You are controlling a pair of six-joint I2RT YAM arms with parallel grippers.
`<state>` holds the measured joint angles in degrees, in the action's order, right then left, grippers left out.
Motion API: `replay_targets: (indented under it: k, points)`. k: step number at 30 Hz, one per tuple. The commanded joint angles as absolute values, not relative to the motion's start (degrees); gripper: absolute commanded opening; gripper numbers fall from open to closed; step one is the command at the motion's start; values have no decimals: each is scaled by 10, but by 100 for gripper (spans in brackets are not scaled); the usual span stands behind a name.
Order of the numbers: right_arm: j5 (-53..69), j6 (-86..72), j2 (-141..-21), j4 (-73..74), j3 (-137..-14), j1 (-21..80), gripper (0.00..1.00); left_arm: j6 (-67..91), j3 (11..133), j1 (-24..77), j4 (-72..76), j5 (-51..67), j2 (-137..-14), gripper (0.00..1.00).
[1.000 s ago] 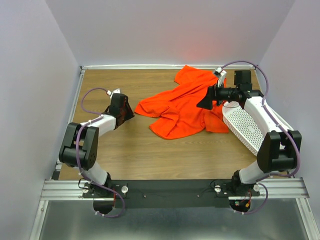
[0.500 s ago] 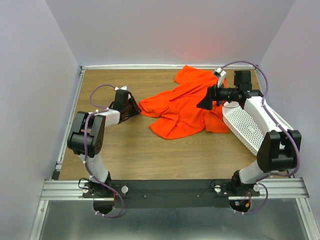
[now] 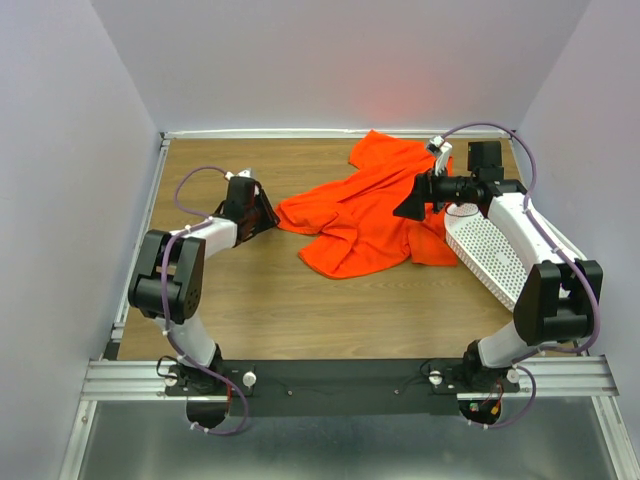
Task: Fold and stack the t-shirts
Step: Flatten the tshirt out
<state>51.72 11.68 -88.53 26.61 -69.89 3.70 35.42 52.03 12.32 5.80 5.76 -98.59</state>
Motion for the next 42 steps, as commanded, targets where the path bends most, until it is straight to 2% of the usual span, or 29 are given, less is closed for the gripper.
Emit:
replay_targets:
  k: [1,18,21,22,23,25,29,32,35,39,42]
  points:
    - [527,126,-888,276,-699,40,100,346,558,120,11,29,-1012,42]
    - [529,127,-883,279,-699,41,100,336,609,120,-31,4,-1063,40]
    - [529,128,-883,279,-700,41,100,333,616,120,-34,6,-1066,22]
    - [529,128,-882,280,-700,40,100,330,617,120,-35,6,-1065,9]
    - [529,129,-882,281,-700,41,100,326,619,119,-37,7,-1064,5]
    - [533,142,-878,292,-699,40,100,317,624,119,-42,6,-1055,0]
    - [552,243,-874,377,-711,63,100,290,633,106,-76,-25,-1020,0]
    - [509,329,-861,422,-687,161,99,272,644,84,-98,-29,-995,0]
    - [396,334,-853,365,-626,362,95,261,655,65,-115,-12,-983,0]
    - [192,296,-889,278,-606,501,94,247,670,61,-136,-5,-978,0]
    - [127,280,-943,256,-645,547,94,239,677,57,-147,-3,-977,0]
